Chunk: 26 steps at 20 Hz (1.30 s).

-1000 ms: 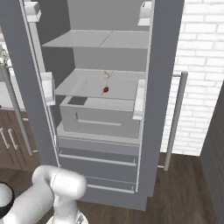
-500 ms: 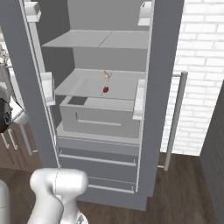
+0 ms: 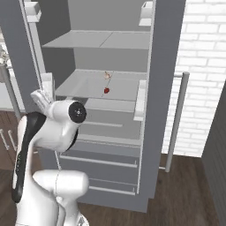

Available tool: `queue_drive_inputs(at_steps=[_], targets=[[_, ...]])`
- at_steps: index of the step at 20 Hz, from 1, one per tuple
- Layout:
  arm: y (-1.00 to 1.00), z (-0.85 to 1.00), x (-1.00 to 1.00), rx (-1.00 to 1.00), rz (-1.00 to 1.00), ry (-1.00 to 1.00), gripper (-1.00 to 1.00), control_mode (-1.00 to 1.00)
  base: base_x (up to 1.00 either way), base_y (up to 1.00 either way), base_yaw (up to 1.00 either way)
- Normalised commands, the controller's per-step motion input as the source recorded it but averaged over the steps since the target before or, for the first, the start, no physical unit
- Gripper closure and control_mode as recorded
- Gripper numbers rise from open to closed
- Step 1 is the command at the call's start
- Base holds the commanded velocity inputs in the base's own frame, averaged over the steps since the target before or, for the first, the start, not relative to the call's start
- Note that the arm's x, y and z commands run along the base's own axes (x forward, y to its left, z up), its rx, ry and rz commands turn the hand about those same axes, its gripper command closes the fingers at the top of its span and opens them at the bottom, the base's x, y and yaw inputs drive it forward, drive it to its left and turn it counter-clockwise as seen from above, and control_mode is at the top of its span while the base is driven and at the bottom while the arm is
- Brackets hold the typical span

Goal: Take the strawberry from the fridge and place it on top of the pancake, located on the dining counter.

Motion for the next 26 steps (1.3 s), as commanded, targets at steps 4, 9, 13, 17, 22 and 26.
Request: queue_drive_inputs(at_steps=[4, 9, 13, 17, 22, 26], targets=[[-0.47, 0.13, 0.98, 0.27, 0.19, 0.23, -1.0, -1.0, 0.0, 0.0, 0.0], [0.0, -0.03, 1.0, 0.14, 0.01, 0.2, -1.0, -1.0, 0.0, 0.0, 0.0], [0.22, -0.01, 0.96, 0.03, 0.0, 0.08, -1.0, -1.0, 0.0, 0.0, 0.0], [0.67, 0.0, 0.4, 0.0, 0.0, 0.01, -1.0, -1.0, 0.0, 0.0, 0.0], [0.69, -0.01, 0.13, 0.0, 0.0, 0.0, -1.0, -1.0, 0.0, 0.0, 0.0], [0.91, -0.06, 0.0, 0.0, 0.0, 0.0, -1.0, -1.0, 0.0, 0.0, 0.0]])
